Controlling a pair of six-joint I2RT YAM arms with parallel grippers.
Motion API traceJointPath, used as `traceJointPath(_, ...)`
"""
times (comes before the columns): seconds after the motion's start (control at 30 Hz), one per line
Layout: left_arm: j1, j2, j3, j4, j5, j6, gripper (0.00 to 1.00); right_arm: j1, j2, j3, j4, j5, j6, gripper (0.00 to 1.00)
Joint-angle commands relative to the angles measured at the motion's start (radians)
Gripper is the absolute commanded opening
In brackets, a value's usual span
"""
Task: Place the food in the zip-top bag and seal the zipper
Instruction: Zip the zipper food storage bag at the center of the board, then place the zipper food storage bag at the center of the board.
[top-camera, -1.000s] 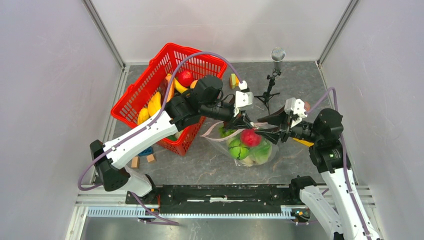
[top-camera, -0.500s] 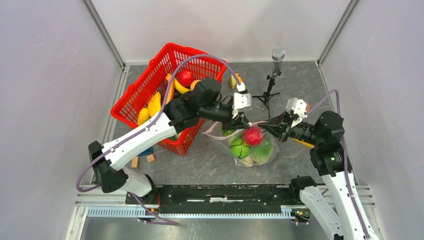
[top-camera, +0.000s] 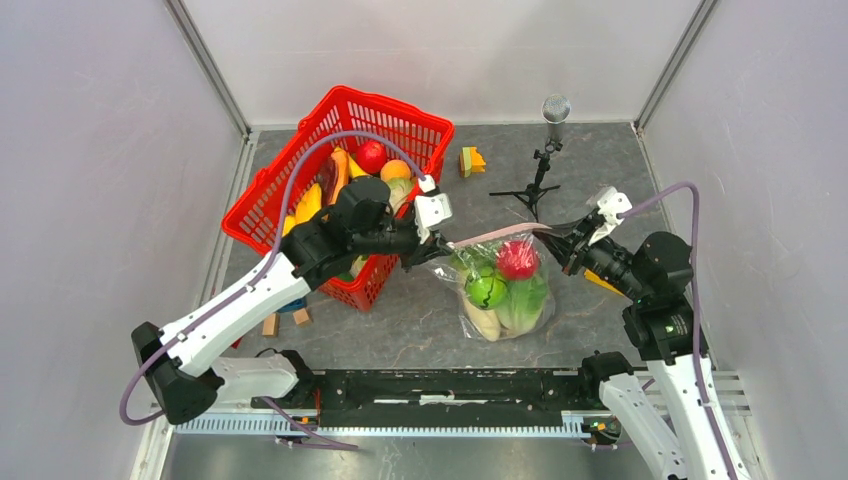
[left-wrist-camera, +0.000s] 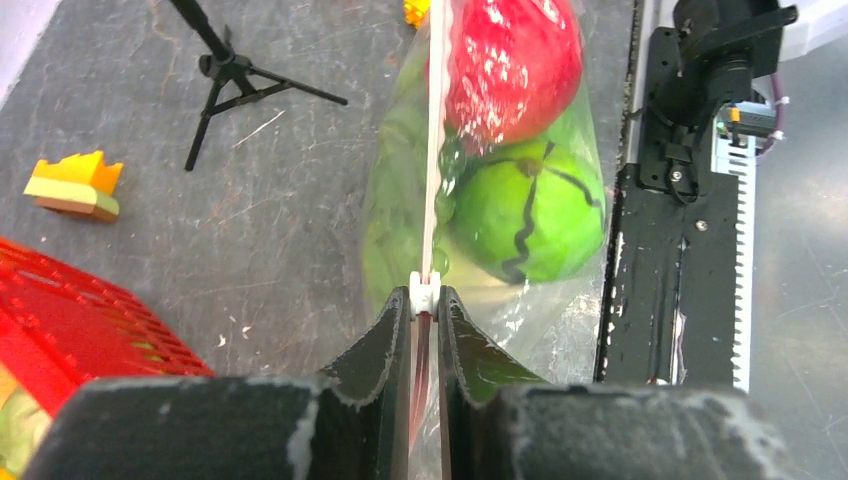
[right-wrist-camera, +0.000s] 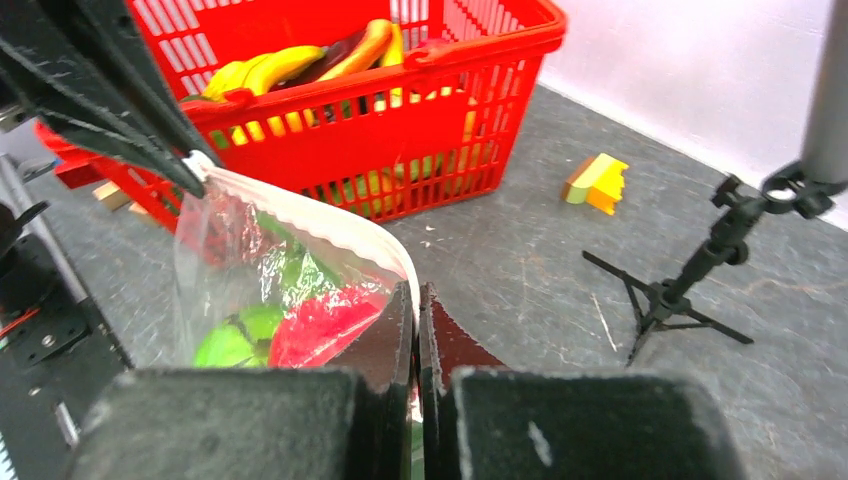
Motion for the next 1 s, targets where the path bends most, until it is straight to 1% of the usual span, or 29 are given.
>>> traceJointPath(0.0,-0.117,-0.050,-0.006,-0.071,-0.115,0.008,0.02,-0.010,-0.030,0.012,0.105,0.214,0.053,0.00)
traceJointPath(0.03,0.009,-0.055,-0.009,-0.078,-0.141,0.005,0.02,-0.009,-0.030,0.015,0.107,0.233,0.059,0.00)
traceJointPath(0.2,0.014,-0.076,-0.023,-0.098,-0.272,-0.007,0.02,-0.008,-0.039,0.034,0.101,0.374,0.083,0.00)
traceJointPath(0.3,0.015,-0.076,-0.025,-0.094,-0.320,-0.015,0.02,-0.010,-0.034,0.042,0.111,0.376,0.094,0.00)
traceJointPath(0.4,0.015,-0.068,-0.028,-0.078,-0.314,-0.029,0.03,-0.009,-0.029,0.038,0.122,0.372,0.105,0.00)
traceJointPath(0.43,0.015,-0.066,-0.030,-0.068,-0.302,-0.033,0.12,-0.009,-0.024,0.039,0.124,0.361,0.105,0.00)
traceJointPath(0.47,0.015,-0.064,-0.031,-0.058,-0.286,-0.044,0.29,-0.009,-0.017,0.041,0.126,0.342,0.104,0.00)
traceJointPath(0.5,0.015,-0.066,-0.034,-0.040,-0.271,-0.053,0.50,-0.009,-0.009,0.043,0.128,0.332,0.105,0.00)
traceJointPath(0.53,0.015,-0.071,-0.037,-0.019,-0.253,-0.063,0.65,-0.009,-0.001,0.049,0.130,0.335,0.105,0.00)
traceJointPath(0.63,0.015,-0.103,-0.049,0.050,-0.221,-0.105,0.85,-0.009,0.032,0.097,0.120,0.384,0.080,0.00)
traceJointPath(0.67,0.015,-0.116,-0.054,0.077,-0.215,-0.117,0.99,-0.009,0.058,0.128,0.101,0.403,0.059,0.00)
traceJointPath(0.77,0.015,-0.155,-0.059,0.121,-0.219,-0.146,1.00,-0.010,0.145,0.248,0.044,0.488,0.009,0.00)
traceJointPath(0.87,0.017,-0.184,-0.063,0.139,-0.263,-0.175,1.00,-0.009,0.226,0.350,0.033,0.512,-0.032,0.00)
traceJointPath(0.93,0.018,-0.205,-0.077,0.149,-0.325,-0.200,1.00,-0.009,0.270,0.421,0.009,0.470,-0.077,0.00)
traceJointPath(0.97,0.020,-0.216,-0.084,0.153,-0.351,-0.208,1.00,-0.009,0.299,0.456,-0.021,0.408,-0.101,0.00)
